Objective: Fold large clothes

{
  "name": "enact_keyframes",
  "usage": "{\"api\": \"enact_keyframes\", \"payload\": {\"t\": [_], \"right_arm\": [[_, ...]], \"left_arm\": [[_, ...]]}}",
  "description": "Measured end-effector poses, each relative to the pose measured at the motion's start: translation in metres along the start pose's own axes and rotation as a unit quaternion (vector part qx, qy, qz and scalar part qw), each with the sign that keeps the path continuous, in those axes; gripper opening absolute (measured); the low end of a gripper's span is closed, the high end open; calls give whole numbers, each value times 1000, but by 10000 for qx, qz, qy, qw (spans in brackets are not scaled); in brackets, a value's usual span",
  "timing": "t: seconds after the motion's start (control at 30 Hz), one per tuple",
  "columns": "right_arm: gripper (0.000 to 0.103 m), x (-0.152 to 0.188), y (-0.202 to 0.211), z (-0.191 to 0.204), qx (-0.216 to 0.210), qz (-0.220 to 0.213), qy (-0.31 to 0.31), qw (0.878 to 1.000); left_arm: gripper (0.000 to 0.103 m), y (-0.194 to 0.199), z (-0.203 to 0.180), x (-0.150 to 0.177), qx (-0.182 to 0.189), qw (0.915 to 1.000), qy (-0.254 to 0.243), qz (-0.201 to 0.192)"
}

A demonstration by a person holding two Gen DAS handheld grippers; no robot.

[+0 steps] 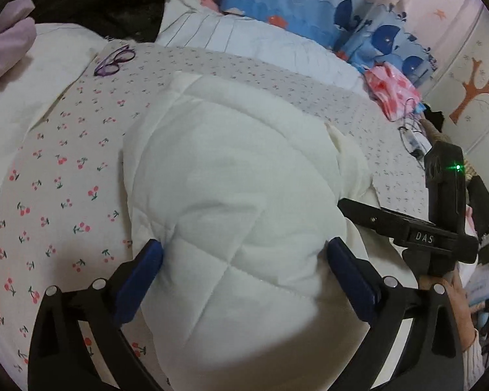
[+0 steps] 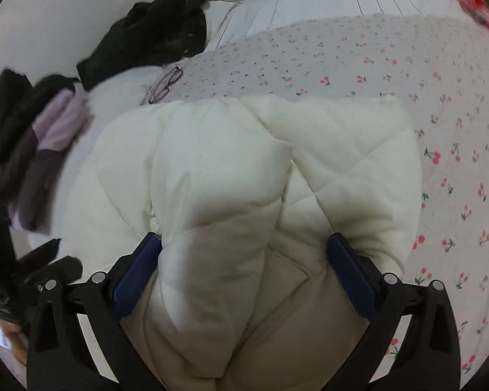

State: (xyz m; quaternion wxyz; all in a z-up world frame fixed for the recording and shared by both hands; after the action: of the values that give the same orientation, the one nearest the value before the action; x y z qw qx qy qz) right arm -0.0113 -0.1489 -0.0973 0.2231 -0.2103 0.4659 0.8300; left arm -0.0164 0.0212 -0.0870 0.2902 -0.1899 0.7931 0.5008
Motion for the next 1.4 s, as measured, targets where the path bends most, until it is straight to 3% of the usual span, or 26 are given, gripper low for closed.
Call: {"api": "enact_keyframes", "payload": {"t": [0.1,0.23,0.37,0.47,0.57,0.67,0.8,0.9,1.03,1.2,1.4], "right_arm": [[97,2,21,3,-513,-348,-135,9980],[97,3,52,-16,-500,-576,-639,9950],[97,-5,90,6,-240,-860,118,9959],[97,14,92,28,-222,-451,592,9970],[97,56,66,28,421,534,1210,9903],[97,61,64,29,531,613,1178,9897],[97,52,84,29,348,528,949,9935],[97,54,95,30,219,529,944,9939],[97,74,85,27,529,970,1109,9877],[97,79,84,29,865,955,1330,9827],[97,79,100,36,963,948,1397,9809]], "left_arm": [[96,10,8,-3,59,9994,289,-192],[96,30,11,-9,-416,9972,7,-626],[96,51,3,-16,-874,9883,-595,-1101],[96,60,-2,-15,-1027,9839,-828,-1209],[96,62,-3,-11,-1279,9788,-1068,-1189],[96,62,-7,-5,-1432,9733,-1380,-1149],[96,66,-13,0,-1653,9627,-1762,-1221],[96,71,-15,2,-1644,9616,-1800,-1260],[96,78,-19,2,-1623,9614,-1796,-1307],[96,81,-27,2,-1621,9602,-1808,-1382],[96,84,-36,5,-1684,9548,-1953,-1479]]}}
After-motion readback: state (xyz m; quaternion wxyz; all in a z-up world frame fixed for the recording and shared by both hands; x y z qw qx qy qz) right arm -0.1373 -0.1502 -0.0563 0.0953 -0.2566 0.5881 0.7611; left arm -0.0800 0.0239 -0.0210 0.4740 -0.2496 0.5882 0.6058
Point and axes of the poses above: each gripper's, at about its wrist camera, not at the fingertips, and y roughly against the way its jaws point, z to its left, x to its underside, the point moved 9 cm from there along -y, roughly the way its jaws point, and after that the axes turned 10 degrees about -z, right-handed, at the moved point
